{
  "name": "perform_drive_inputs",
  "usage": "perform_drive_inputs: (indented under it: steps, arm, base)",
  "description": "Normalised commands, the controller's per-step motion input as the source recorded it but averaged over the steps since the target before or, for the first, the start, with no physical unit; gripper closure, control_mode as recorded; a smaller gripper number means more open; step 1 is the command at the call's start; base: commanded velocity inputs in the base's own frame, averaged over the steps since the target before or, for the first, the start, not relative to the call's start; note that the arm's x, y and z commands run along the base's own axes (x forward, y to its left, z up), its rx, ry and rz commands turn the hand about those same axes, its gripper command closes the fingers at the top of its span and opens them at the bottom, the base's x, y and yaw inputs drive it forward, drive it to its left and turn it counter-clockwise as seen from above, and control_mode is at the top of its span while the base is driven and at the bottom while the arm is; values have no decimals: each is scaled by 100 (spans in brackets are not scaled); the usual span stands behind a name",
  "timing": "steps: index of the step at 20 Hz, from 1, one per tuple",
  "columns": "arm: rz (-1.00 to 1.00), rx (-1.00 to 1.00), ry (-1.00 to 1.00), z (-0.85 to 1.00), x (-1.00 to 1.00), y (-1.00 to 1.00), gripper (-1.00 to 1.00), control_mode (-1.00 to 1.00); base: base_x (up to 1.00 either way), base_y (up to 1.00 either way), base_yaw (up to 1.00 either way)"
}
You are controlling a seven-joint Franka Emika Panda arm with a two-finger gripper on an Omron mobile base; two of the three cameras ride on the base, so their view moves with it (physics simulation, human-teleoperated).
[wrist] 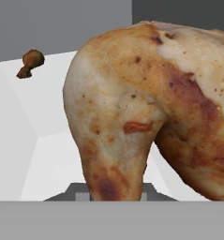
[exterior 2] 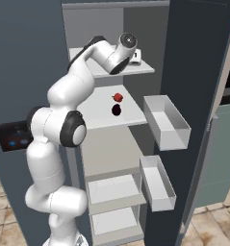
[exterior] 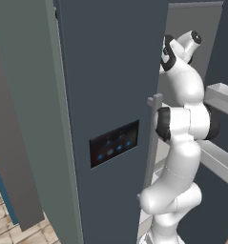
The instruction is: Transport the chicken drumstick and eggplant to the fridge. Place the chicken drumstick on the rack containing meat and place the eggplant on the rack containing the vegetable, ensuring meats and vegetables are on different racks.
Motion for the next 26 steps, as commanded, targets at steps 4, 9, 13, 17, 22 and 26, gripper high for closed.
perform_drive_inputs:
  steps: [4,9,13,17,22,26]
  arm:
    - [0,0,0,-24,44,0,100,-100]
    - [0,0,0,-31,26,4,-100,-100]
    - [0,0,0,-4,8,0,-100,-100]
    - [0,0,-3,0,1,0,-100,-100]
    - [-1,0,-5,5,-16,0,-100,-100]
    - [-10,0,-9,34,-93,3,-100,-100]
  base:
    - [0,0,0]
    - [0,0,0]
    - [0,0,0]
    - [0,0,0]
    - [0,0,0]
    - [0,0,0]
